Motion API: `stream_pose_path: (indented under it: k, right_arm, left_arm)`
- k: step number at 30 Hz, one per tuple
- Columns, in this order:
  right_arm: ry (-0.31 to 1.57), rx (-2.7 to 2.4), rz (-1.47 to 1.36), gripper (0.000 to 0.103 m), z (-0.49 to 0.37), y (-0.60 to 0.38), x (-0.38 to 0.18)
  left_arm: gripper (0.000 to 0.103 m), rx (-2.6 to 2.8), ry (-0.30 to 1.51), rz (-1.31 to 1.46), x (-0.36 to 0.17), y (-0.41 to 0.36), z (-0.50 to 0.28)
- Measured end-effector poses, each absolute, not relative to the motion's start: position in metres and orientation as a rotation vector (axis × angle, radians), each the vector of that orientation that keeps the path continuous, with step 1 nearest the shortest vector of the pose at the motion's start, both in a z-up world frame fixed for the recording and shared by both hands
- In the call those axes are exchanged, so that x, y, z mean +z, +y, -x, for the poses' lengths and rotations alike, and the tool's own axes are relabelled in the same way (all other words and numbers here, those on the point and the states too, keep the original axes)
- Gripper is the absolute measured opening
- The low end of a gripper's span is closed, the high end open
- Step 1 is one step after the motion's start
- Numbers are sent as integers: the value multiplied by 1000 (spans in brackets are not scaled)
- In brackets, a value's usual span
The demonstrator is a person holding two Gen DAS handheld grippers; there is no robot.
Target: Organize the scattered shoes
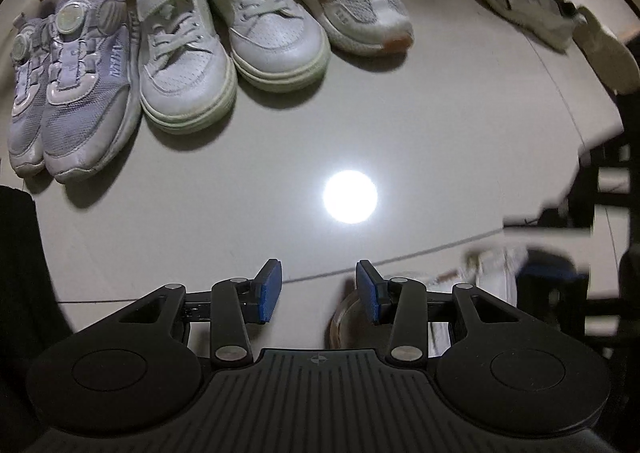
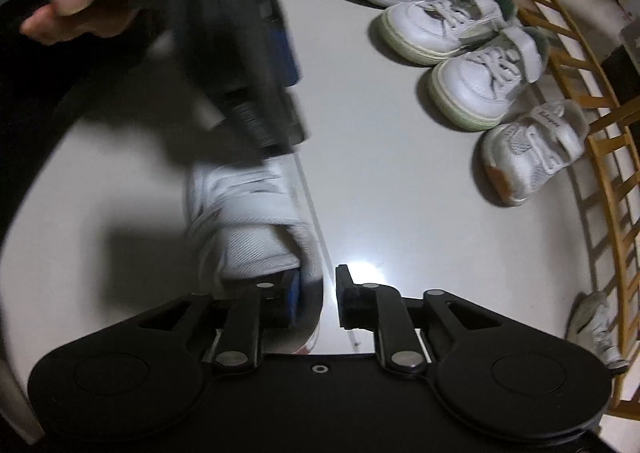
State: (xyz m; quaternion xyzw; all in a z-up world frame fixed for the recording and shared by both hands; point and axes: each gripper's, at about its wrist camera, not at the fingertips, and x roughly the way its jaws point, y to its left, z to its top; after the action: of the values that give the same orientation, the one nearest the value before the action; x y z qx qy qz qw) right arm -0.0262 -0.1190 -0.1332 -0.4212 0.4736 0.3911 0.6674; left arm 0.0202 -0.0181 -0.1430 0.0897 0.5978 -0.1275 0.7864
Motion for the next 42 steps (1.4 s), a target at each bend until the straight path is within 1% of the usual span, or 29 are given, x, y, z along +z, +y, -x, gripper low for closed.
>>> stream_pose_path:
  k: [2,4,6,9,12,19,26,32,36,42]
  right_arm:
    - [1053,873,966,29,26,-119,-129]
    - [1046,861,965,40,25,-121,-125]
    - [1046,829,938,46,25,-127,-117]
    - [1086,771,878,48,23,-140,-105]
    - [1173,725,759,51,18,-156,-94]
    - [1338,709,533,53,14,-185,-85]
    - [1478,657,467,53,15,-178,-123]
    - [1480,615,459,53,7,-172,-138]
    - [1448,570,419,53,-3,-174,-137]
    - [1400,505,360,53,-17,-177,-135]
  left_arm:
    - [43,-281,1294,-202,-144,-18,-17]
    - [43,-282,1293,-207,-143,-18,-15]
    - [43,-281,1292,-207,-142,-17,-13]
    - [43,-285,1292,-208,-140,-16,-12]
    - [43,-288,1293,-212,-140,-16,-10]
    - [43,-269,1297,-203,-141,-25,-9]
    - [43,-274,1300,-206,-140,-30,-8]
    - [43,-283,1309,-189,-142,-32,-7]
    - [43,-313,1321,-144,-145,-37,-9]
    - [42,-335,1306,-147,-146,-47,-14]
